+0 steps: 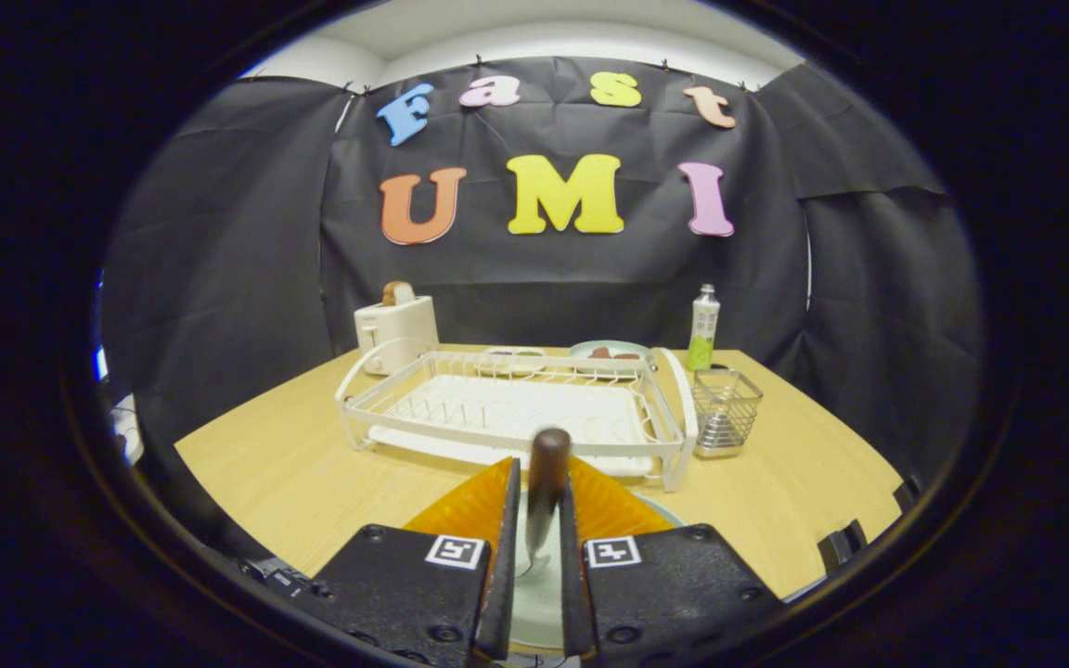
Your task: Take the plate from the dish rack, then take the spoon from the basket and place it into the plate.
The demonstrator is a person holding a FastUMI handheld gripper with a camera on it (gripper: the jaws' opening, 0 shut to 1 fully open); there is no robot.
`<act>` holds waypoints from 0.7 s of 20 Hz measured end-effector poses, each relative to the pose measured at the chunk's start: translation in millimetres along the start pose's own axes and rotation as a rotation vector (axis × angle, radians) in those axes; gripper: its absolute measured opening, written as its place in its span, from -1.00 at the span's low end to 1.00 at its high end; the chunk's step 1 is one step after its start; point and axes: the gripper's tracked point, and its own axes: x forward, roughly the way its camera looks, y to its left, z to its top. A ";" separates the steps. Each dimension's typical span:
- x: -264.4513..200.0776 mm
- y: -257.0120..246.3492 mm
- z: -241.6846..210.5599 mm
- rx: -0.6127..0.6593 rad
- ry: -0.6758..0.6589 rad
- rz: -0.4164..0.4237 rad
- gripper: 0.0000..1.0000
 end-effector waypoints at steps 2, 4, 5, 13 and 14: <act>0.0 -7.8 6.0 -0.023 -0.014 -0.034 -0.15; 1.4 -20.9 8.9 -0.032 -0.009 -0.073 0.01; 0.0 -26.2 10.0 -0.019 -0.003 -0.087 0.03; -43.0 -50.4 34.1 0.041 -0.016 -0.129 0.35; -50.5 -47.7 37.9 0.028 -0.034 -0.120 0.47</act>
